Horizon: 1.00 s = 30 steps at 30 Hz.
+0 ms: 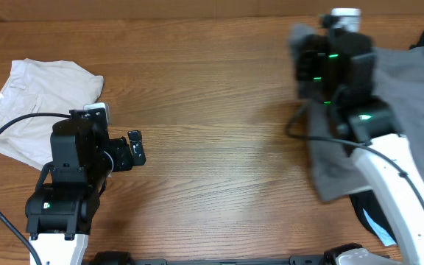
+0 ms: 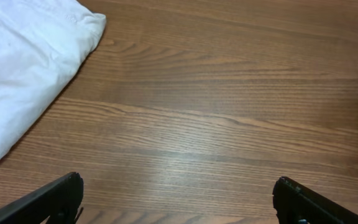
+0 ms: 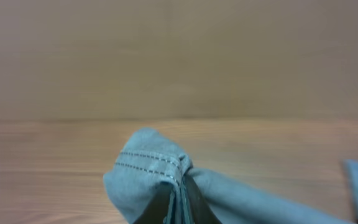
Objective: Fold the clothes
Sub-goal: 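Grasp the grey shorts and drag them left to the table center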
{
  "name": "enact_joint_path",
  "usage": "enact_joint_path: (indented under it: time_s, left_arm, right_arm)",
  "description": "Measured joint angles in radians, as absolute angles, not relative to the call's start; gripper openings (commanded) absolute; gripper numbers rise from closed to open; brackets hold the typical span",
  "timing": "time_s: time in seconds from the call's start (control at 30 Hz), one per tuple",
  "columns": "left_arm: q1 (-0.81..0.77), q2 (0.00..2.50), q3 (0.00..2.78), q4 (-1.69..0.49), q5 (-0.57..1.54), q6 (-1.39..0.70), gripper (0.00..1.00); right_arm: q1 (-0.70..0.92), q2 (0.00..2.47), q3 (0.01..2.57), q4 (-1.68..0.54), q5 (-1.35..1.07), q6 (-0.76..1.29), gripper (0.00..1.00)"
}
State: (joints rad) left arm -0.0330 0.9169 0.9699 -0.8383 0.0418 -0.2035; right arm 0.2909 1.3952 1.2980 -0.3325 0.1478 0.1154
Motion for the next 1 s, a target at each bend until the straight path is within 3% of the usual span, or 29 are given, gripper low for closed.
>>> enact_joint_path:
  time_s: [0.2,0.27,0.37,0.4,0.43,0.7,1.0]
  left_arm:
    - [-0.033,0.917,0.97,-0.838,0.042,-0.203,1.0]
    - [-0.033,0.917,0.971,-0.838,0.042,-0.203,1.0]
    - [-0.033,0.918,0.971,-0.838,0.042,-0.204,1.0]
    - [-0.033,0.918,0.971,-0.838,0.042,-0.204,1.0]
    - [-0.033,0.918,0.971,-0.838,0.042,-0.204,1.0]
    - [-0.033,0.92,0.972,-0.828,0.085,-0.204,1.0]
    - [-0.036,1.051,0.973,-0.823,0.233,-0.259,1.0]
  right_arm:
    - [0.443,1.557,1.298,0.062,0.113,0.2,0.06]
    - [0.461,1.612,1.298,0.181,0.111,0.217,0.15]
    - [0.473,1.696,1.298,0.305,0.118,0.247,0.45]
    - [0.473,1.715,1.298,0.297,0.125,0.264,0.7]
    - [0.472,1.73,1.298,0.286,0.133,0.269,1.0]
    - [0.386,1.735,1.301,-0.052,0.173,0.209,1.0]
    - [0.136,1.512,1.303,-0.482,0.211,0.185,1.0]
